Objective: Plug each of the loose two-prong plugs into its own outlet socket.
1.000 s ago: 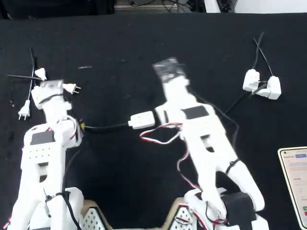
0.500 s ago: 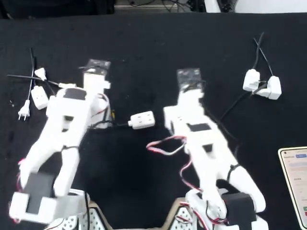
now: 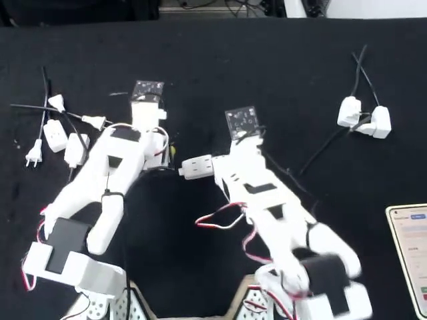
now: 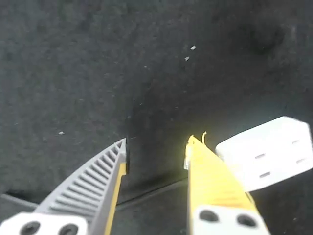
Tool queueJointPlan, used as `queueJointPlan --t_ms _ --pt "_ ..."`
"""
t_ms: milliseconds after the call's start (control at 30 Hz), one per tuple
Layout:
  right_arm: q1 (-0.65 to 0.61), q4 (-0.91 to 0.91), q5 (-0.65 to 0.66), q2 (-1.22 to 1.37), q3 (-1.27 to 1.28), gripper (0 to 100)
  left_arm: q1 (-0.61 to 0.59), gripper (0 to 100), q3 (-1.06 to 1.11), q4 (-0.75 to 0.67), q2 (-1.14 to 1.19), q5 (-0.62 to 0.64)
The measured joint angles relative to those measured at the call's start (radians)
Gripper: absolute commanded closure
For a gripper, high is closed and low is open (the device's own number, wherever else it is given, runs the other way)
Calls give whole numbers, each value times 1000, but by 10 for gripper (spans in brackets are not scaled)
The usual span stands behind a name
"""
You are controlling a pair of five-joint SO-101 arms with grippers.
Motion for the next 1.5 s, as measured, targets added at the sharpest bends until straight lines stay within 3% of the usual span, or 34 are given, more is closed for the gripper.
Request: queueJointPlan --t_ms 300,667,900,1233,1333,1500 --pt "-3 0 0 103 -61 942 41 798 29 -12 3 0" --pt "-147 117 0 64 -61 942 32 798 107 -18 0 3" --pt "-199 127 0 20 -44 942 12 798 109 106 -20 3" --pt "-399 127 101 -126 91 942 6 798 333 221 -350 -9" --pt "-431 127 101 -153 106 942 -20 798 407 229 -471 -83" --pt "-451 127 101 -204 121 942 -187 795 479 264 -635 -172"
